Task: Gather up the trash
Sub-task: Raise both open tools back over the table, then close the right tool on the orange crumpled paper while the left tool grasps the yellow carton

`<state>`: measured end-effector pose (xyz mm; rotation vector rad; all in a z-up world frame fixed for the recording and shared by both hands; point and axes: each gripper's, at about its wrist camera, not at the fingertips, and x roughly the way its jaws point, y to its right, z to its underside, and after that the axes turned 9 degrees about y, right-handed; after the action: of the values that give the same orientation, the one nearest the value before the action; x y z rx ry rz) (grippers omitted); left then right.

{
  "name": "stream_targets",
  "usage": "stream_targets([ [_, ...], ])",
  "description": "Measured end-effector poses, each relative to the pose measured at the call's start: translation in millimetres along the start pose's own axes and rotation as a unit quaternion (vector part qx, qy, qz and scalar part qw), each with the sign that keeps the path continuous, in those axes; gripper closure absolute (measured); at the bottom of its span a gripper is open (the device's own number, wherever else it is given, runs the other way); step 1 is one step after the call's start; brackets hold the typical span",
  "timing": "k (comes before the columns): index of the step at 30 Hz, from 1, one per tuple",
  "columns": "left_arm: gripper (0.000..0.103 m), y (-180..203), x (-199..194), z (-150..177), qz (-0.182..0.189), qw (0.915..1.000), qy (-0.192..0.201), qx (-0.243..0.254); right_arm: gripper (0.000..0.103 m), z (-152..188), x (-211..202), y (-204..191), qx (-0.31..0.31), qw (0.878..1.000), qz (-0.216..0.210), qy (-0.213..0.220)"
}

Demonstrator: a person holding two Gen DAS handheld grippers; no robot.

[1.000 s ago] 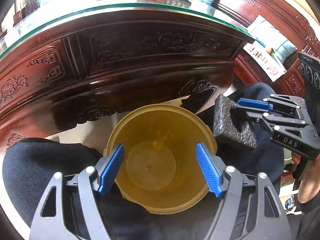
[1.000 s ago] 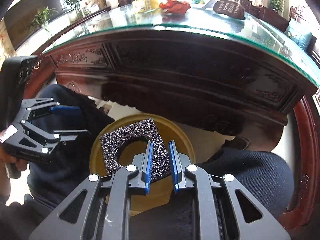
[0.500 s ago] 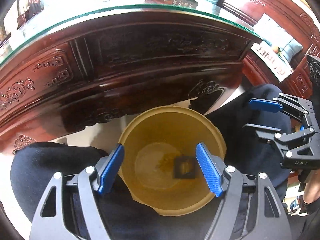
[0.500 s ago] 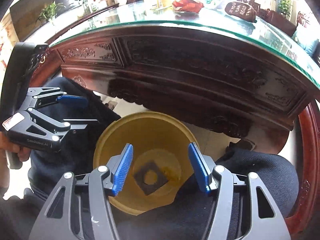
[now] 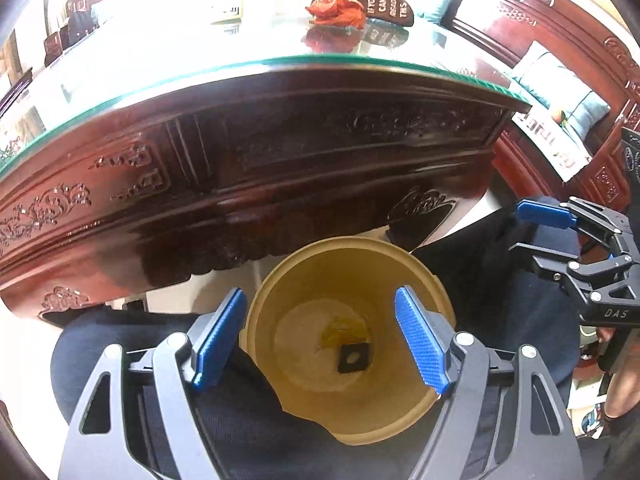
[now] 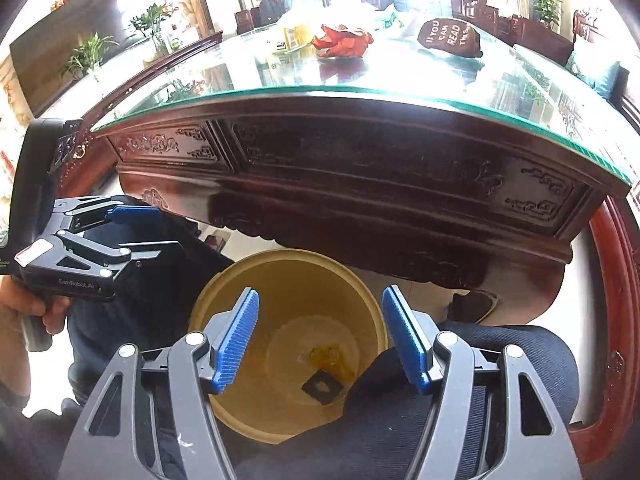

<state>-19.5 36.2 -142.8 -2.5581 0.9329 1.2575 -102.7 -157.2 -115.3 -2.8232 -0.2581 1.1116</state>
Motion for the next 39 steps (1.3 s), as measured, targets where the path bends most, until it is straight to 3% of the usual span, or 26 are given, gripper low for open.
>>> stream_targets([
  [6, 0.027, -9.8, -3.1, -26.8, 0.001, 0.9998, 0.022, -0.005, 0.038, -30.9, -4.6, 6.4, 0.012, 0.999, -0.010, 0.044],
  [9, 0.026, -18.6, -7.2, -48.6, -0.006, 0.9989, 0.045, -0.013, 0.021, -51.4, -12.1, 7.9, 0.011, 0.996, 0.001, 0.088],
  [13, 0.019, -34.7, -13.6, -86.0, -0.023, 0.9951, 0.089, -0.039, 0.016, -89.5, -14.5, 9.6, 0.007, 0.988, 0.011, 0.154],
  [17, 0.004, -46.3, -18.3, -126.5, -0.089, 0.9824, 0.155, -0.053, 0.008, -125.9, -1.3, 13.3, 0.028, 0.979, 0.010, 0.200],
  [19, 0.004, -48.2, -18.3, -146.0, -0.129, 0.9737, 0.180, -0.055, 0.008, -139.5, 8.3, 14.8, 0.036, 0.977, 0.015, 0.211],
  [23, 0.004, -47.9, -15.6, -172.6, -0.151, 0.9668, 0.199, -0.055, 0.008, -164.8, 20.6, 22.1, 0.053, 0.972, 0.018, 0.227],
  [29, 0.004, -56.6, -8.4, -194.9, -0.149, 0.9684, 0.195, -0.043, 0.008, -185.3, 37.9, 26.5, 0.030, 0.971, 0.059, 0.229],
  [39, 0.004, -94.3, 32.0, -202.1, -0.139, 0.9750, 0.155, -0.079, 0.009, -199.2, 118.0, 19.2, 0.001, 0.993, 0.066, 0.102],
])
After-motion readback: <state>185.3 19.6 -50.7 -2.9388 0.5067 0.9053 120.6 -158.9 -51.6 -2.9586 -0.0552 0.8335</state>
